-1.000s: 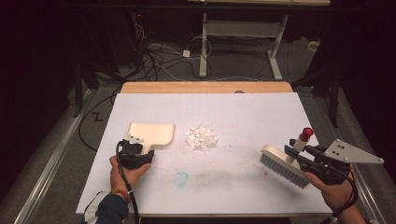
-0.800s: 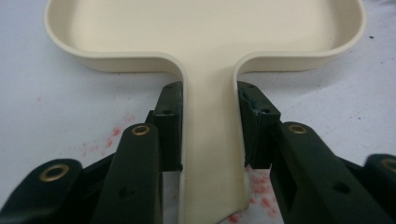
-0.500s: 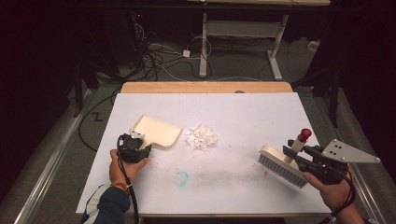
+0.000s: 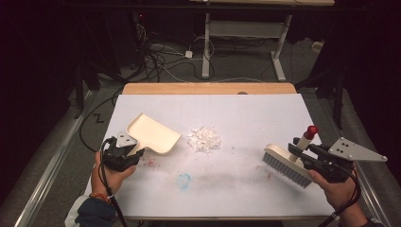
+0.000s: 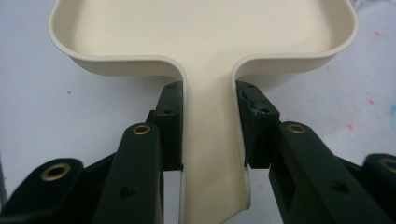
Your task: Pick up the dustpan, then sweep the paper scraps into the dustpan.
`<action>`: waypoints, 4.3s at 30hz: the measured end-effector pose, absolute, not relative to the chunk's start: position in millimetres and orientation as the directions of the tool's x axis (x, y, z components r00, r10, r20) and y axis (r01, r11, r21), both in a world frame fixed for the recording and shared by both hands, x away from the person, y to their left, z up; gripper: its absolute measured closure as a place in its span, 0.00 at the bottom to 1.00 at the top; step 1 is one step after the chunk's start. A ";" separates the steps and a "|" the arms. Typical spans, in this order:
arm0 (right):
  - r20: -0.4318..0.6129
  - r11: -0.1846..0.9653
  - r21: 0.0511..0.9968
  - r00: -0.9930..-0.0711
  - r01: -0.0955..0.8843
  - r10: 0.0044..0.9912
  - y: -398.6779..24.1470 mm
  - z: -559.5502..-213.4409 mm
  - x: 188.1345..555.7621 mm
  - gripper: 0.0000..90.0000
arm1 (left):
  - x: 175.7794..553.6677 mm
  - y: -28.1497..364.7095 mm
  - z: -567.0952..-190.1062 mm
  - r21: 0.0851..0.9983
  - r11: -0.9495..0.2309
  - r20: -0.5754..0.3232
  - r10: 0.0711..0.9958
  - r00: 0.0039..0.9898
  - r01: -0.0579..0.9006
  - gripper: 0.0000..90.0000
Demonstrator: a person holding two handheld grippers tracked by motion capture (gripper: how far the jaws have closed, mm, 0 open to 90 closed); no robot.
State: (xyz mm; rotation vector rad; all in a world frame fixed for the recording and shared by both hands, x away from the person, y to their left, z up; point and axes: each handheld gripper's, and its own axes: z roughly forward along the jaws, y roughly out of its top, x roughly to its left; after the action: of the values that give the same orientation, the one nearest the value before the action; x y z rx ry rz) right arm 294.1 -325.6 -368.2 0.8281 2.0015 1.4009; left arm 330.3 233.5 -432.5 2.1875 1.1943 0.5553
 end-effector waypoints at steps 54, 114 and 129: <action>-0.095 0.246 0.962 -0.701 0.118 0.707 -244.7 -370.0 370.8 0.78 | 292.7 189.9 -457.0 0.561 -0.603 0.015 0.693 0.721 0.567 0.71; -0.077 0.268 0.957 -0.799 0.108 0.597 -68.5 -406.1 400.3 0.77 | 327.4 150.9 -462.0 0.510 -0.613 0.005 0.704 0.710 0.604 0.71; -0.120 0.274 0.960 -0.812 0.051 0.572 -64.8 -383.6 383.0 0.78 | 325.9 146.6 -461.9 0.504 -0.616 0.017 0.708 0.706 0.605 0.71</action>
State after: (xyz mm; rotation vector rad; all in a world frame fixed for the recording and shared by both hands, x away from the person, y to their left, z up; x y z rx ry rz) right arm 383.0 -64.8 -383.6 0.5610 2.1039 1.5598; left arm 325.9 146.6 -461.9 2.4450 1.0079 0.2951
